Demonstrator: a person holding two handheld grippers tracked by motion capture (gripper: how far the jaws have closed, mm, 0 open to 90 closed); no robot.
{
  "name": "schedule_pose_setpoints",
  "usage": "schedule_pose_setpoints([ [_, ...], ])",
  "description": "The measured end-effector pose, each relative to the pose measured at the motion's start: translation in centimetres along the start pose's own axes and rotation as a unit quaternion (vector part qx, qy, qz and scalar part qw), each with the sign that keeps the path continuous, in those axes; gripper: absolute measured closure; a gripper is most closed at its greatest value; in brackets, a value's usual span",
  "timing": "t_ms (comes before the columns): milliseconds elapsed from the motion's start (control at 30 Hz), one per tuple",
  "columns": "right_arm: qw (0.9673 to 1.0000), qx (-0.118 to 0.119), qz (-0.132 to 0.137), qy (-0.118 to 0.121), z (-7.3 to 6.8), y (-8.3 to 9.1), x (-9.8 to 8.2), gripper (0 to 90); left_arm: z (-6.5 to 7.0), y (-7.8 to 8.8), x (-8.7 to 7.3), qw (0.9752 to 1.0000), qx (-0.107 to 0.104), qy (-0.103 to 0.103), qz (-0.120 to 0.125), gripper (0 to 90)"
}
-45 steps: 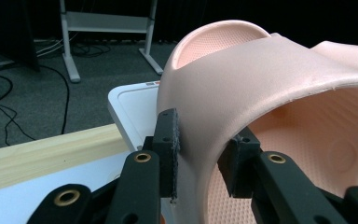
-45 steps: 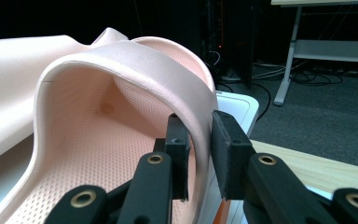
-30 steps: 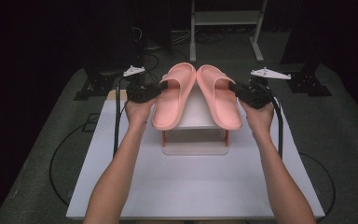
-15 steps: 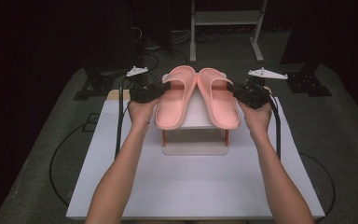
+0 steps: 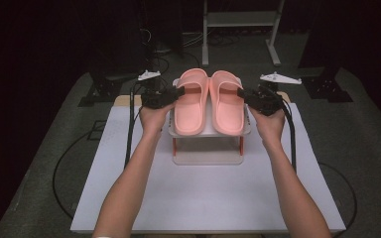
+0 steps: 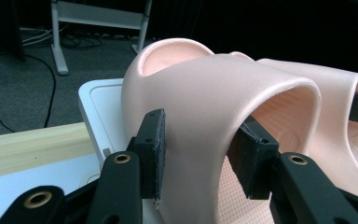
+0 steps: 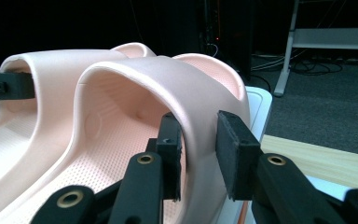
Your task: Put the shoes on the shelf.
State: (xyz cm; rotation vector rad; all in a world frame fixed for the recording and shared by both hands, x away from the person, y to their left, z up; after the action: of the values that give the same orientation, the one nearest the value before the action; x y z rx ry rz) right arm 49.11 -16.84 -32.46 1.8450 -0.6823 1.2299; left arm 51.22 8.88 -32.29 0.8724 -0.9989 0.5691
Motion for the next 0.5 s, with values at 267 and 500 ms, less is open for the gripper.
schedule_pose_setpoints([
  [267, 1.0, 0.003, 0.0, -0.001, -0.09, -0.36, 0.1, 69.4, 0.2, -0.45, 0.05, 1.0, 0.0, -0.003, -0.005, 57.8],
  [500, 1.0, 0.003, -0.003, 0.003, -0.12, -0.86, 0.33, 67.9, 0.15, -0.84, 0.07, 1.0, -0.003, -0.002, -0.007, 57.4],
])
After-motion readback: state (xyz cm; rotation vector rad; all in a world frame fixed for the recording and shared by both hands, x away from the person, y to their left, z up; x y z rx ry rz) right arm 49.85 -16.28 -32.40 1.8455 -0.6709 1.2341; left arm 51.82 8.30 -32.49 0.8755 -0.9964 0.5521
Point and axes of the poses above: each handheld gripper's, and its own axes: y roughly backward along the jaws, x roughly out of its top, z roughly to its right, the point moved 7 cm from there along -y, roughly forward along the jaws, and after that the axes turned 4 degrees about x, right-handed, at the moved point
